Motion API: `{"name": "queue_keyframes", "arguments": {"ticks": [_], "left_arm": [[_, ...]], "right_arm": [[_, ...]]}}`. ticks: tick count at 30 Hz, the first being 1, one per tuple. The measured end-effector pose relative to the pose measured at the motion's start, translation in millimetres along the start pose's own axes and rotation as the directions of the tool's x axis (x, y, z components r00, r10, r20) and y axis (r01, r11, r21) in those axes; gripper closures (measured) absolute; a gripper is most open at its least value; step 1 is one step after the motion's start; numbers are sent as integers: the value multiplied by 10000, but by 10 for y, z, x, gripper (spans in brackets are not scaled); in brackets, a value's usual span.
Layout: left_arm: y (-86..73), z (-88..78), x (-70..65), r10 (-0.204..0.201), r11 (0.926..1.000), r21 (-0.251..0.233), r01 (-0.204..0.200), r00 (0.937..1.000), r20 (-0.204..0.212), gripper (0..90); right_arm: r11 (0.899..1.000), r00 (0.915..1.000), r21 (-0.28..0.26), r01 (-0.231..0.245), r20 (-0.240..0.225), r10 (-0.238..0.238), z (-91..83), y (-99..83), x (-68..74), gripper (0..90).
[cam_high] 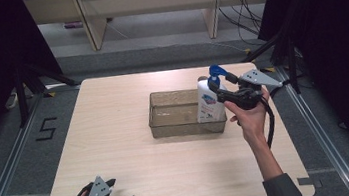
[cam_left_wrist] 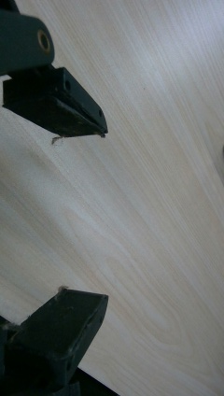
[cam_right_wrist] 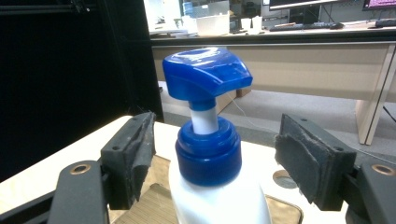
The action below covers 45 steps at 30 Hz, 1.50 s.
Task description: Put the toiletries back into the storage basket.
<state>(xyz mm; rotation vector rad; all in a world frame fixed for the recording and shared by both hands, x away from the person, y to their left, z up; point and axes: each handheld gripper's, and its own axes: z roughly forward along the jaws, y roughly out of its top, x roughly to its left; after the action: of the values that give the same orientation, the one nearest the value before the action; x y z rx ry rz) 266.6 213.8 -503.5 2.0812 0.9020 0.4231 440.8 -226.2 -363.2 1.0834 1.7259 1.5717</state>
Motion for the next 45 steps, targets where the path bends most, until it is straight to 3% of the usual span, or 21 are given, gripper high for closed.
{"name": "queue_keyframes", "arguments": {"ticks": [12,25,30,34,36,37,42,44,45], "left_arm": [[1,-2,7,48,10000,-17,-48,10000,12,148],[-1,5,-16,-178,9995,-247,181,9998,115,148],[1,-12,3,36,10000,-76,-35,9999,100,148],[0,4,-17,-178,9995,-266,181,9998,120,148],[-1,4,-17,-130,9994,-310,129,9999,-2,148],[0,-7,1,84,9999,-131,-86,9999,-138,148],[1,-14,-21,-193,9997,-166,193,9998,16,148],[1,-12,-24,-225,9995,-203,225,9997,41,148],[1,-13,-24,-245,9995,-207,246,9997,25,148]], "right_arm": [[9995,9995,-13,-318,15,318,-133,-45,-12,284],[9998,9997,-37,-205,137,206,-191,-81,0,283],[9999,9997,-7,-123,195,123,-220,-87,7,279],[9998,9997,41,-203,169,203,-247,-106,-1,276],[9996,9997,162,-222,146,220,-269,-121,-3,276],[9992,9993,225,-324,196,320,-278,-133,4,275],[9994,9995,124,-322,80,321,-323,-163,-7,275],[9990,9989,290,-345,332,335,-346,-168,-3,275],[9993,9994,241,-302,190,297,-356,-171,-5,275]]}}
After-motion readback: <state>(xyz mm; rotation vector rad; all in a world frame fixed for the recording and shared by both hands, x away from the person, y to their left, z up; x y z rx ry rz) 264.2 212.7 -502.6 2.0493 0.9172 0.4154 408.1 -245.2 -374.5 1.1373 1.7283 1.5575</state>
